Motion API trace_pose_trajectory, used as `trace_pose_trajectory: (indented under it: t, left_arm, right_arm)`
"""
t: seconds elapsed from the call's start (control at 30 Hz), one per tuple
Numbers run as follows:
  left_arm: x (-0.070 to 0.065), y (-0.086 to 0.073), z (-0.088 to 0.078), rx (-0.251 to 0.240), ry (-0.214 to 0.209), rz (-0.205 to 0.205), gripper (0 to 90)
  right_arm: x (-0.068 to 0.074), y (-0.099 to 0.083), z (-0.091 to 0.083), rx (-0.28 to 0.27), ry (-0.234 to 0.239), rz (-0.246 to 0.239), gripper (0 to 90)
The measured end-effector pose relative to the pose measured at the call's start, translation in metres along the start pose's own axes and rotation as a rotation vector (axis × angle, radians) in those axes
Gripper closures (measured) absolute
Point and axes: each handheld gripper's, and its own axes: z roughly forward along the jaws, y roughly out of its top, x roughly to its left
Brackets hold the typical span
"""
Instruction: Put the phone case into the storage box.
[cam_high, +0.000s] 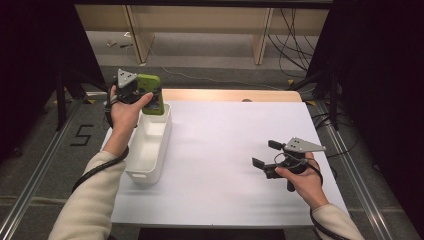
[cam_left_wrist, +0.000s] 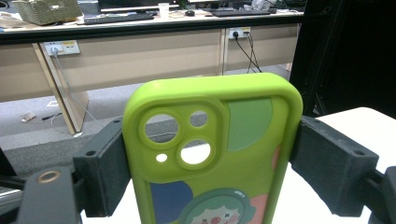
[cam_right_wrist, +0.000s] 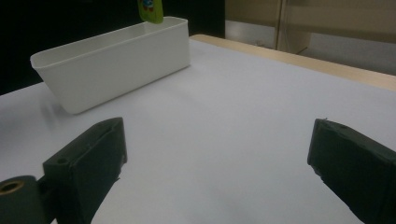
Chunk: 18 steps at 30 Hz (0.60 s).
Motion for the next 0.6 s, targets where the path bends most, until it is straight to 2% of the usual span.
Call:
trace_pose_trajectory:
  t: [0.6]
  left_arm:
    - [0.0021, 0.0002, 0.0039, 0.005, 0.004, 0.0, 16.9]
  right_arm:
    - [0.0001, 0.0, 0.0, 0.003, 0.002, -0.001, 5.6]
